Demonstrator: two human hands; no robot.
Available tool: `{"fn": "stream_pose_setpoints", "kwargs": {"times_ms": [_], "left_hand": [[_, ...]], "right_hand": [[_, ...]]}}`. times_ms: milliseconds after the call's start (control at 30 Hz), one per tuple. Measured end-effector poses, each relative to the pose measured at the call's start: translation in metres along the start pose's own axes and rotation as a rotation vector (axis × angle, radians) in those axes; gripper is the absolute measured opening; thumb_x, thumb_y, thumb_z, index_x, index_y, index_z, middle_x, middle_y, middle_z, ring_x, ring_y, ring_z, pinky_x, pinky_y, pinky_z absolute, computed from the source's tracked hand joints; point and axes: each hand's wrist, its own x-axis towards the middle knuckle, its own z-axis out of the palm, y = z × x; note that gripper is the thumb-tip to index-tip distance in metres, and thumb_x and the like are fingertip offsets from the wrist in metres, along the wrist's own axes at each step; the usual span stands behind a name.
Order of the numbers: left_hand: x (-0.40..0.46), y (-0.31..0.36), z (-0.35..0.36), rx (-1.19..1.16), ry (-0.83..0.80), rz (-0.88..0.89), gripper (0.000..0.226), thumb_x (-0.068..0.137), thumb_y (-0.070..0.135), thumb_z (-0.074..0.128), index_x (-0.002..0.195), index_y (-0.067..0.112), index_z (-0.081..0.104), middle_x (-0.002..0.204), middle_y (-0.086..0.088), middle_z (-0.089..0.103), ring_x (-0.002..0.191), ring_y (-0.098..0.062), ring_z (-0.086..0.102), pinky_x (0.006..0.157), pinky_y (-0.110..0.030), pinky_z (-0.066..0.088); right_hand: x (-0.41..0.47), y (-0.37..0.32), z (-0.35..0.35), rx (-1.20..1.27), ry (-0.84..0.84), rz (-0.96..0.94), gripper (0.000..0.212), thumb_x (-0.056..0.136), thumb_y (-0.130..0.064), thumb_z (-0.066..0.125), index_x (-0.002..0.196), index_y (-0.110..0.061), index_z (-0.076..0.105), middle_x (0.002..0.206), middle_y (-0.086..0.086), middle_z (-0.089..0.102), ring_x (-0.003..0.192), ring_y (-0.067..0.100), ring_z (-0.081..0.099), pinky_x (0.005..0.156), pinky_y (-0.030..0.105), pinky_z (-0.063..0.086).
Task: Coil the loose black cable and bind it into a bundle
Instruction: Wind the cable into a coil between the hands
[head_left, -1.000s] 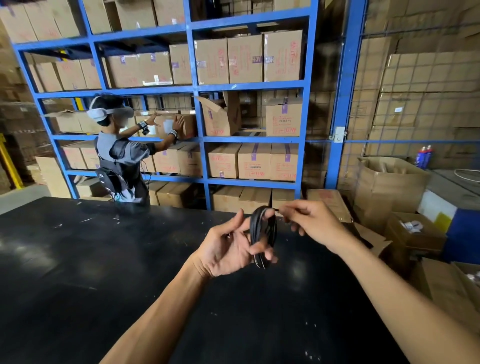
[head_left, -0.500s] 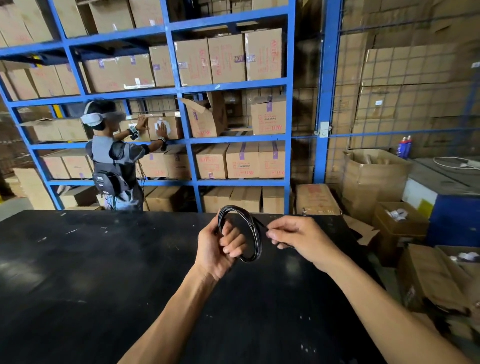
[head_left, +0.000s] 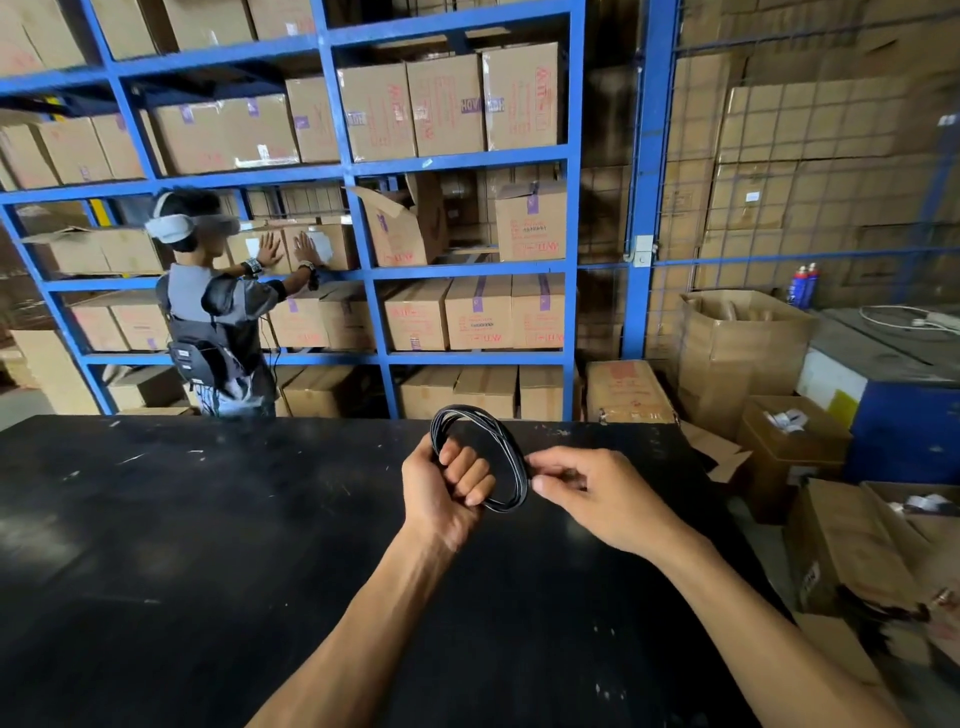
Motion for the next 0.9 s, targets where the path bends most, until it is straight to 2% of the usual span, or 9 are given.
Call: {"fn": "stream_pose_setpoints", "kwargs": {"times_ms": [100,200,300,400,533,633,767,833,900], "left_hand": [[0.001,-0.003,-0.004,0.008,0.002,-0.012,0.040,0.089,0.023,0.041,0.050,0.020,0.032,0.037,0.006,0.022,0.040,-0.011,0.006,0.032,-0.023,0.013],[0.003,-0.008,-0.005,0.020,0.014,-0.010,0.039,0.089,0.022,0.040,0.050,0.020,0.032,0.038,0.006,0.021,0.040,-0.012,0.006,0.033,-0.023,0.011],[0.006,-0.012,-0.007,0.025,0.029,-0.007,0.041,0.091,0.022,0.038,0.050,0.020,0.033,0.038,0.006,0.021,0.040,-0.012,0.006,0.035,-0.023,0.010],[0.007,-0.012,-0.006,-0.024,0.008,0.011,0.037,0.085,0.021,0.042,0.049,0.020,0.033,0.037,0.006,0.021,0.040,-0.012,0.006,0.034,-0.024,0.012],[0.009,-0.014,-0.006,-0.093,0.001,0.042,0.037,0.085,0.023,0.044,0.049,0.021,0.032,0.038,0.006,0.020,0.040,-0.011,0.006,0.034,-0.024,0.011],[0.011,-0.014,-0.005,-0.087,0.034,0.054,0.037,0.083,0.023,0.045,0.049,0.021,0.031,0.044,0.007,0.012,0.041,-0.011,0.005,0.034,-0.023,0.011],[0.012,-0.014,-0.007,-0.056,0.055,0.046,0.036,0.082,0.023,0.046,0.049,0.022,0.030,0.037,0.007,0.020,0.041,-0.011,0.005,0.035,-0.023,0.010],[0.013,-0.013,-0.007,-0.046,0.046,0.038,0.036,0.082,0.024,0.046,0.049,0.021,0.030,0.037,0.006,0.021,0.040,-0.012,0.005,0.035,-0.024,0.010],[0.012,-0.013,-0.007,-0.030,0.022,0.027,0.036,0.081,0.025,0.047,0.049,0.021,0.031,0.036,0.006,0.021,0.040,-0.012,0.006,0.034,-0.024,0.012]], "right_hand": [[0.000,0.005,-0.001,-0.112,-0.003,0.013,0.037,0.094,-0.023,0.070,0.129,-0.034,0.064,0.097,-0.032,0.071,0.096,-0.016,0.066,0.076,0.006,0.053],[0.000,0.008,0.001,-0.138,0.017,0.008,0.037,0.097,-0.018,0.065,0.130,-0.034,0.061,0.094,-0.022,0.073,0.087,-0.009,0.071,0.074,0.016,0.061],[0.002,0.006,0.001,0.081,0.027,0.060,0.039,0.099,-0.012,0.061,0.128,-0.038,0.059,0.093,-0.012,0.075,0.086,0.004,0.075,0.076,0.024,0.063],[0.006,0.000,0.002,0.383,0.018,0.187,0.039,0.099,-0.005,0.058,0.116,-0.039,0.068,0.101,-0.003,0.077,0.093,0.014,0.076,0.082,0.032,0.063],[0.007,-0.008,0.011,0.532,0.001,0.275,0.038,0.099,-0.001,0.057,0.104,-0.033,0.076,0.102,-0.005,0.079,0.099,0.016,0.074,0.076,0.025,0.061],[0.007,-0.012,0.019,0.443,0.040,0.299,0.036,0.095,-0.005,0.058,0.098,-0.035,0.078,0.098,-0.003,0.080,0.095,0.014,0.074,0.082,0.024,0.059],[0.012,-0.015,0.023,0.638,0.044,0.352,0.019,0.097,-0.027,0.059,0.107,-0.023,0.075,0.099,0.000,0.080,0.097,0.014,0.075,0.079,0.021,0.056],[0.012,-0.018,0.025,0.651,0.050,0.365,0.024,0.093,-0.042,0.067,0.111,-0.026,0.070,0.099,-0.009,0.080,0.093,0.004,0.074,0.074,0.016,0.057],[0.012,-0.018,0.028,0.590,0.112,0.339,0.023,0.092,-0.038,0.072,0.113,-0.032,0.064,0.095,-0.017,0.078,0.089,-0.002,0.073,0.067,0.010,0.054]]}}
